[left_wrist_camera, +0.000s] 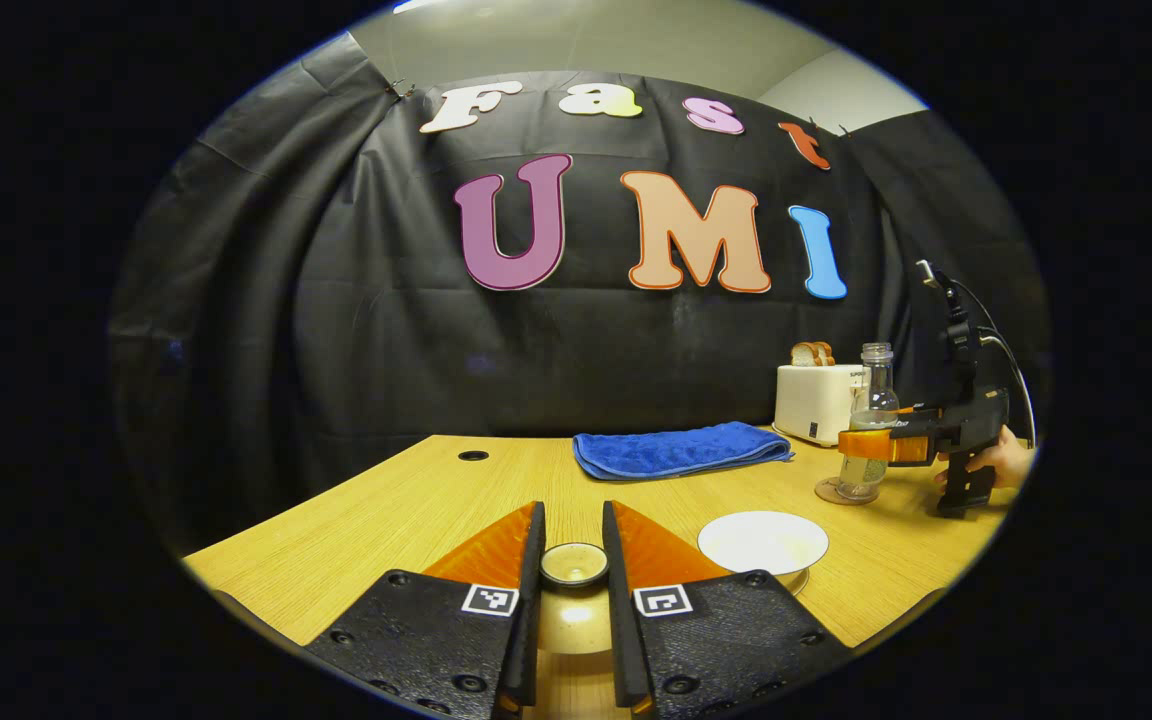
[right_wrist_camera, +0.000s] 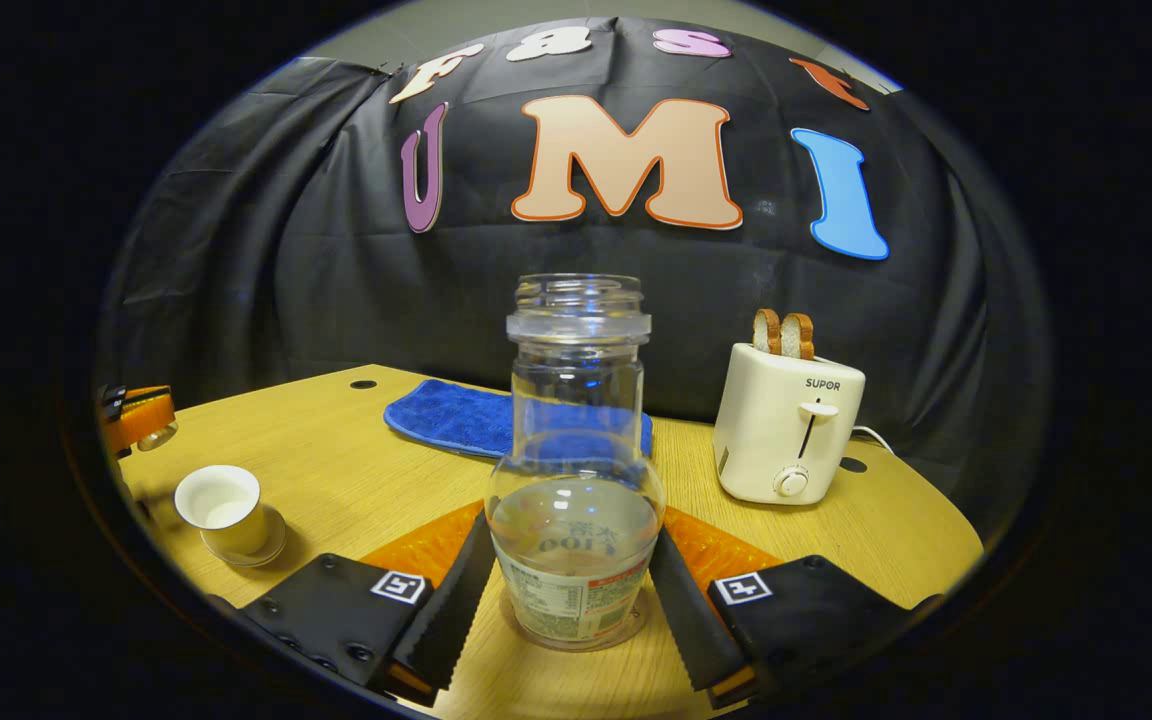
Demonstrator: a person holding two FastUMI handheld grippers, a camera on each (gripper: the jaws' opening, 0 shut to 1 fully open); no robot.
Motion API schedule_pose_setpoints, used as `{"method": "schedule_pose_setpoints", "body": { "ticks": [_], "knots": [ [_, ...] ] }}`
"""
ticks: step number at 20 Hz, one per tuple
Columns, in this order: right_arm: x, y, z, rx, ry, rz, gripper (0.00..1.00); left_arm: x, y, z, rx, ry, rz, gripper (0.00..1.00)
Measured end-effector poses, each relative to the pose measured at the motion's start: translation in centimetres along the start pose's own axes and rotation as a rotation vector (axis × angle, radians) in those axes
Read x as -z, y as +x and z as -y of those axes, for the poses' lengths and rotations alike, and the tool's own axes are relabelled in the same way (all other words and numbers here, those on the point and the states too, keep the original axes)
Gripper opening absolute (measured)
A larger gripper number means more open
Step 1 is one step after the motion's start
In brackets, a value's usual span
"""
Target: Open the teacup lid with one hand, grasp the water bottle and pour water into the teacup with the other hand; after pouring, place the water bottle on the coaster and then close the teacup lid.
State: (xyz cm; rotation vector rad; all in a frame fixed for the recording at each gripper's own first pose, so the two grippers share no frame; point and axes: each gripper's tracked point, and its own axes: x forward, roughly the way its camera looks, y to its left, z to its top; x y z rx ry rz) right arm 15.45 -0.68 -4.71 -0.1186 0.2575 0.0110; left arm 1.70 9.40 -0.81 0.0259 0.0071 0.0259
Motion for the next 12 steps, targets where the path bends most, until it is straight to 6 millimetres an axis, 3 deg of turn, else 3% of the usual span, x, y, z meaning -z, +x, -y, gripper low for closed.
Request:
{"method": "schedule_pose_setpoints", "body": {
  "ticks": [11,12],
  "knots": [
    [1.1,-1.9,0.7,0.006,0.041,0.014,0.85,0.0,0.0,0.0,0.0,0.0,0.0,0.27],
    [1.0,-2.2,0.7,0.004,0.054,0.021,0.88,0.0,0.0,0.0,0.0,0.0,-0.001,0.27]
  ]
}}
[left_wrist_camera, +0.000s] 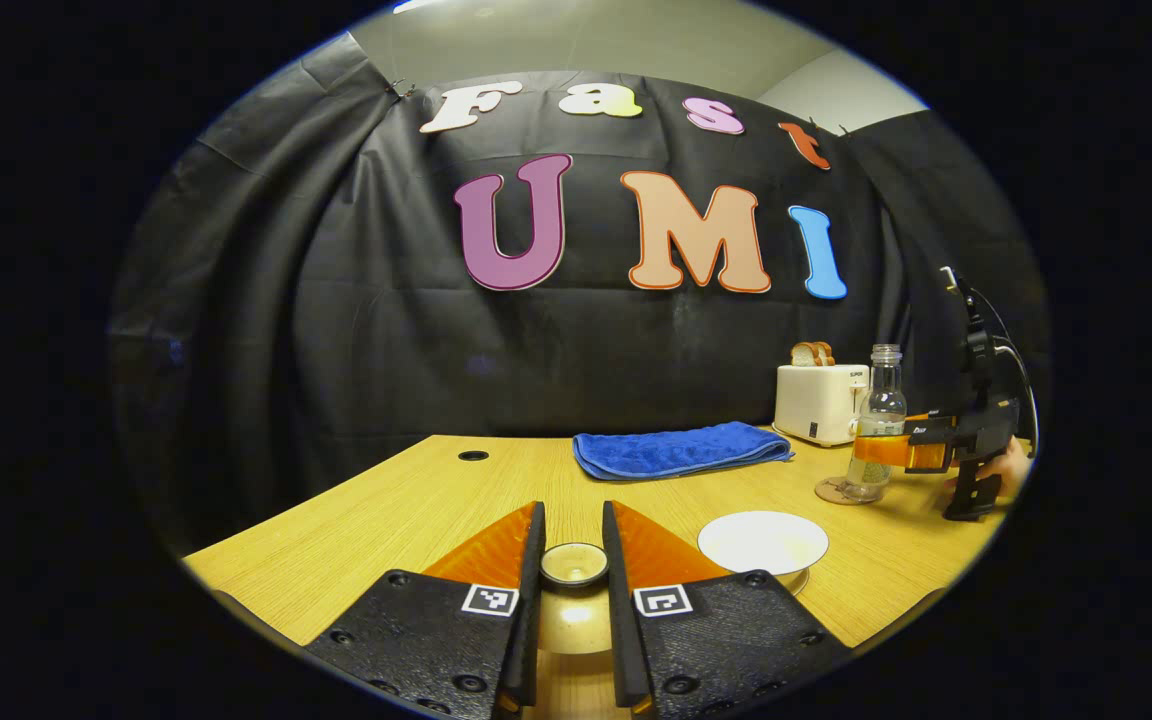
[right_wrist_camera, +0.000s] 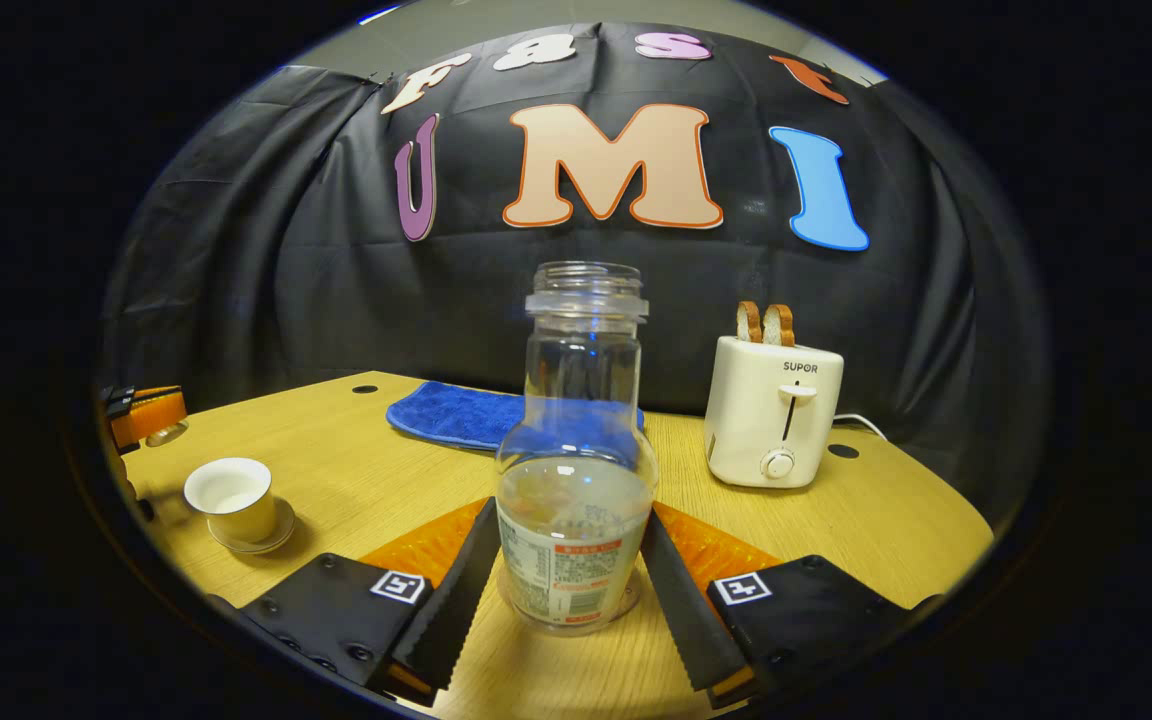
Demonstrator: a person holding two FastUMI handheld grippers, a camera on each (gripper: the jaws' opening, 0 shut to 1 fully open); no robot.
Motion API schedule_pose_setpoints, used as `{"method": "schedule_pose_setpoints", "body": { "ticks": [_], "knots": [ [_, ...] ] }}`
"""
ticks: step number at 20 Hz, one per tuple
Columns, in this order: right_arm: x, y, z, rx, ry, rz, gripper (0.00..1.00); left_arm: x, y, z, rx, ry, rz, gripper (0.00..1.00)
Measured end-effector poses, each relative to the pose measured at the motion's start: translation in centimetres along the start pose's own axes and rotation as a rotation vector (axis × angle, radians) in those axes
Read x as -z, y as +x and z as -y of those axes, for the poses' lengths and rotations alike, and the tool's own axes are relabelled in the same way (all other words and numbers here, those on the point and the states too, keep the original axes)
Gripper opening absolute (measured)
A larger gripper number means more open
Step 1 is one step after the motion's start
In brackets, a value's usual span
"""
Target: Open the teacup lid with one hand, grasp the water bottle and pour water into the teacup with the other hand; after pouring, place the water bottle on the coaster and then close the teacup lid.
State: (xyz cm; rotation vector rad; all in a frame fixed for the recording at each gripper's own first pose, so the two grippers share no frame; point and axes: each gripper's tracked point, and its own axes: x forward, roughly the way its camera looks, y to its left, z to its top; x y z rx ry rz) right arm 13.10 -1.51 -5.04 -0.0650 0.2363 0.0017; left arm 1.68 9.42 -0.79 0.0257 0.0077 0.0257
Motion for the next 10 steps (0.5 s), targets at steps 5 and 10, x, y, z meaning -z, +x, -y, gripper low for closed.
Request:
{"method": "schedule_pose_setpoints", "body": {
  "ticks": [5,10],
  "knots": [
    [-0.07,-0.16,0.23,-0.002,0.015,0.005,0.88,0.04,0.05,-0.02,-0.002,0.001,0.0,0.27],
    [-0.2,0.0,0.19,-0.007,0.022,0.014,0.92,0.05,0.04,-0.05,-0.002,0.001,0.0,0.27]
  ]
}}
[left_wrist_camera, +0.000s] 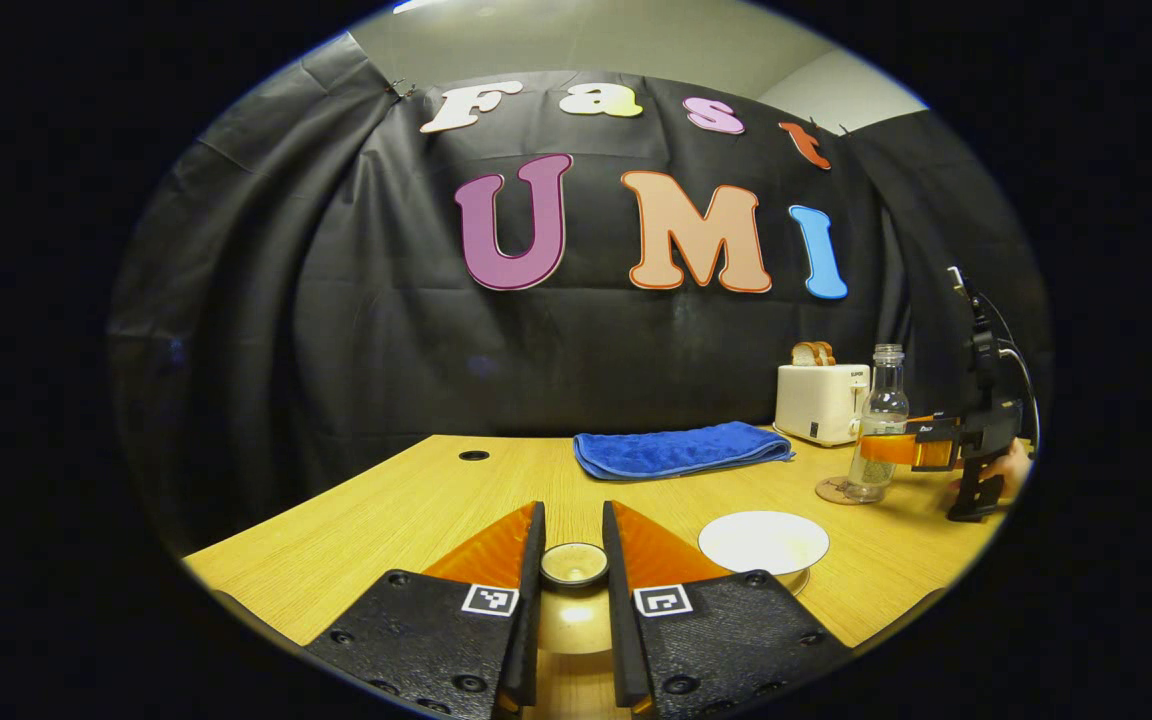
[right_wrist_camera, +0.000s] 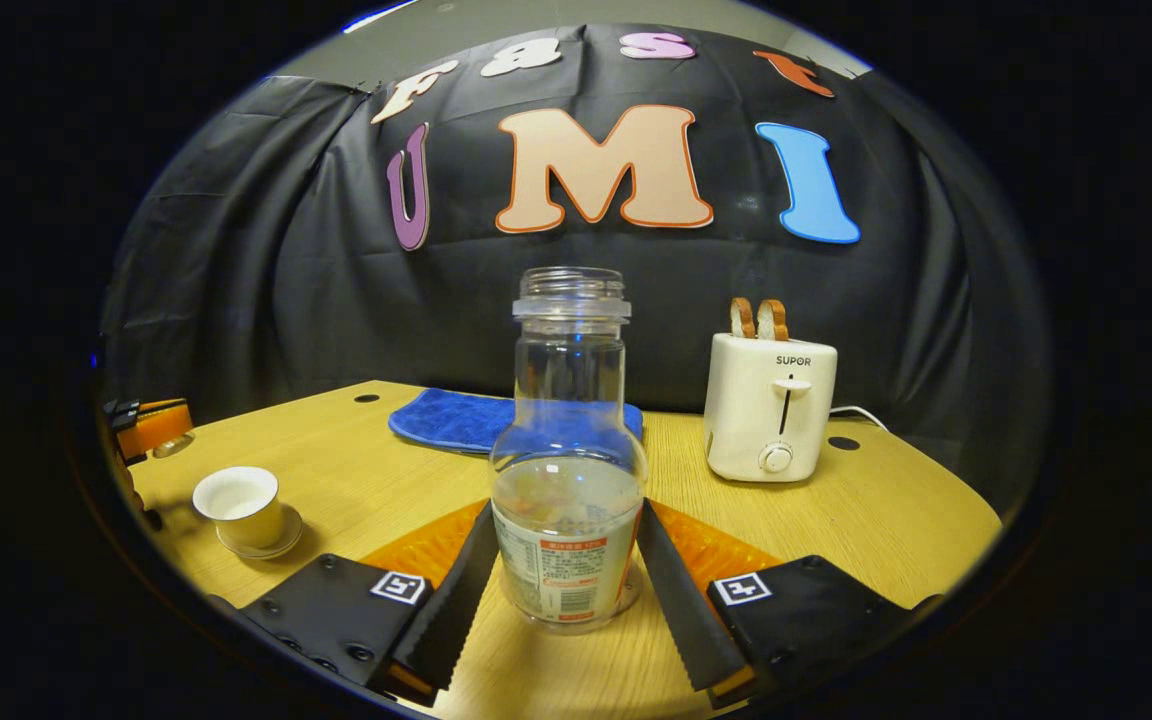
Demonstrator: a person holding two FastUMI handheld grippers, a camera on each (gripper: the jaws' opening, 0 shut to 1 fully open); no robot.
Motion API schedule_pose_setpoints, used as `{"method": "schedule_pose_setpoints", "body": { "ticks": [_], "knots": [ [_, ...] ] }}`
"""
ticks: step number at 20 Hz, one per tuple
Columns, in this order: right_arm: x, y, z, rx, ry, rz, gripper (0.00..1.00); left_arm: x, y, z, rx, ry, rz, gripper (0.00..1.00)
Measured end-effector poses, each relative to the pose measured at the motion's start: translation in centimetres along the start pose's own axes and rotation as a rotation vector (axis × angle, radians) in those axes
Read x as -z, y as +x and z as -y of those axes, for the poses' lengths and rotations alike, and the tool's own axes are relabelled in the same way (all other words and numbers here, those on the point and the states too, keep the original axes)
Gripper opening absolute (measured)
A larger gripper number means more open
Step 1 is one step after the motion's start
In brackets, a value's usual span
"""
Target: Open the teacup lid with one hand, grasp the water bottle and pour water into the teacup with the other hand; after pouring, place the water bottle on the coaster and then close the teacup lid.
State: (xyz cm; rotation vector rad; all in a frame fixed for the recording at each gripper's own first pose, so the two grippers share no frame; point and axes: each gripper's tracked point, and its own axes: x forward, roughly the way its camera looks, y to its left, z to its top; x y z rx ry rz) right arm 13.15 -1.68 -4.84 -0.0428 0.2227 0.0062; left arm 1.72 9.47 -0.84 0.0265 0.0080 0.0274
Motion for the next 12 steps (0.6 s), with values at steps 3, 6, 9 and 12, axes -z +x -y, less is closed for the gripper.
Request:
{"method": "schedule_pose_setpoints", "body": {
  "ticks": [3,6,9,12],
  "knots": [
    [-0.2,0.2,0.2,0.008,0.007,0.011,0.88,0.0,0.0,0.0,-0.001,0.0,0.0,0.27],
    [-0.3,0.9,0.0,0.01,0.009,0.017,0.86,0.0,0.0,-0.1,-0.001,0.0,0.001,0.27],
    [-0.5,1.7,0.1,0.017,0.011,0.015,0.81,0.1,0.0,-0.1,-0.003,0.0,0.001,0.27],
    [-0.5,2.2,0.3,0.022,0.023,0.013,0.82,0.0,0.0,-0.1,-0.003,0.0,0.001,0.27]
  ]
}}
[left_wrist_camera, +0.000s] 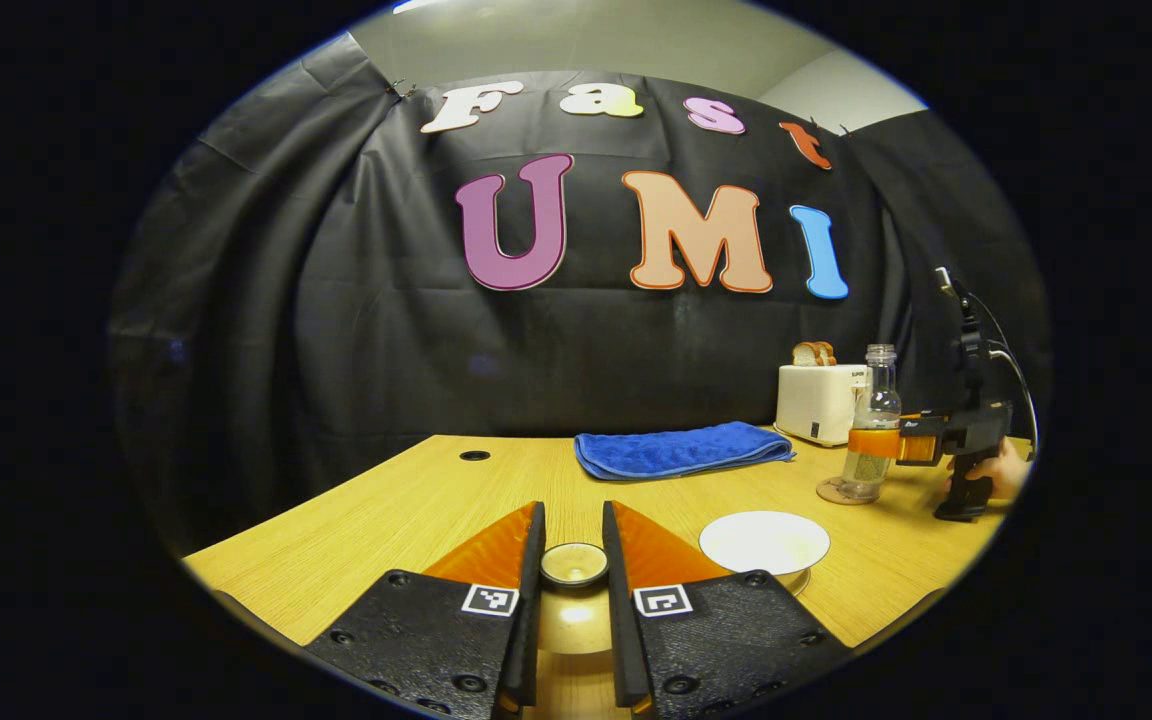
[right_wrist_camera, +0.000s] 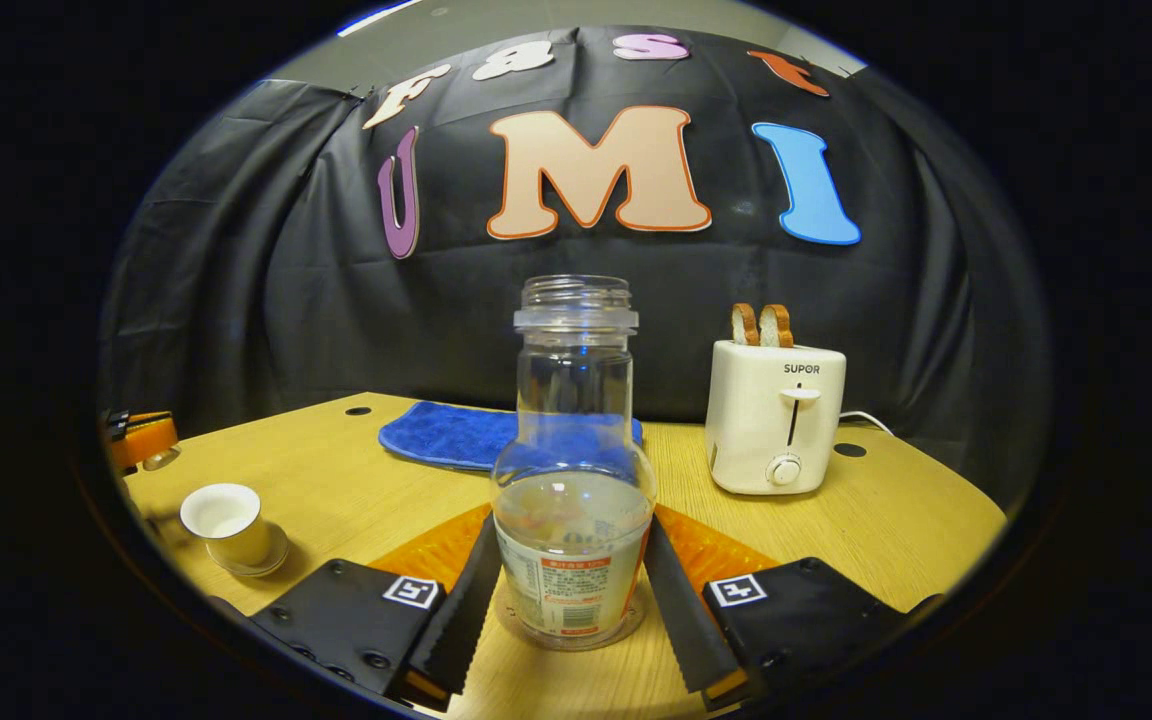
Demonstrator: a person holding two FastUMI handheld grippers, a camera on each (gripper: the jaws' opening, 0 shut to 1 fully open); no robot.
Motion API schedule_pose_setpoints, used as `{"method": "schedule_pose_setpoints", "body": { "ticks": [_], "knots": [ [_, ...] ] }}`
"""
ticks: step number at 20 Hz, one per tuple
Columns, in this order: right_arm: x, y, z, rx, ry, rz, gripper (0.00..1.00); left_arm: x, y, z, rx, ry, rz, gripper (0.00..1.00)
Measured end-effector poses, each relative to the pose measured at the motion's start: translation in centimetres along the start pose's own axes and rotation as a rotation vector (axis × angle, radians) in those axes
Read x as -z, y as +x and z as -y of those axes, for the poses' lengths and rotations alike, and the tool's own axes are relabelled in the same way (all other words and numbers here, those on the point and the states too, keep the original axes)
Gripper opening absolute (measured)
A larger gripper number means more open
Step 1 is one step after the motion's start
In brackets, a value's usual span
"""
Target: Open the teacup lid with one hand, grasp the water bottle and pour water into the teacup with the other hand; after pouring, place the water bottle on the coaster and then close the teacup lid.
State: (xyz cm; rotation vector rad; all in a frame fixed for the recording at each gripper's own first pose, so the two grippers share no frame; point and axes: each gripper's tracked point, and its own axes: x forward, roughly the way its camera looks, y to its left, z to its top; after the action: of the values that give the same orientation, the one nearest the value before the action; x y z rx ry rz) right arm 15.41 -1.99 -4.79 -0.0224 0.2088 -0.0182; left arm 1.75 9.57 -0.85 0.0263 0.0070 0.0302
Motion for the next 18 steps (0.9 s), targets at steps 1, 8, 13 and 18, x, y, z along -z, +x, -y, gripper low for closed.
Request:
{"method": "schedule_pose_setpoints", "body": {
  "ticks": [1,8,13,18],
  "knots": [
    [0.1,0.0,0.0,-0.004,0.005,-0.004,0.82,0.0,0.0,0.0,0.0,0.0,0.0,0.27],
    [0.3,-2.5,0.6,0.001,-0.022,-0.011,0.88,0.1,0.0,0.1,0.004,-0.001,-0.003,0.27],
    [0.0,-6.2,1.1,0.004,0.013,0.037,0.9,0.0,0.8,1.0,0.032,-0.003,-0.002,0.27],
    [-0.4,-9.7,0.5,-0.015,0.014,0.089,0.93,0.2,2.8,4.7,0.114,-0.003,-0.007,0.28]
  ]
}}
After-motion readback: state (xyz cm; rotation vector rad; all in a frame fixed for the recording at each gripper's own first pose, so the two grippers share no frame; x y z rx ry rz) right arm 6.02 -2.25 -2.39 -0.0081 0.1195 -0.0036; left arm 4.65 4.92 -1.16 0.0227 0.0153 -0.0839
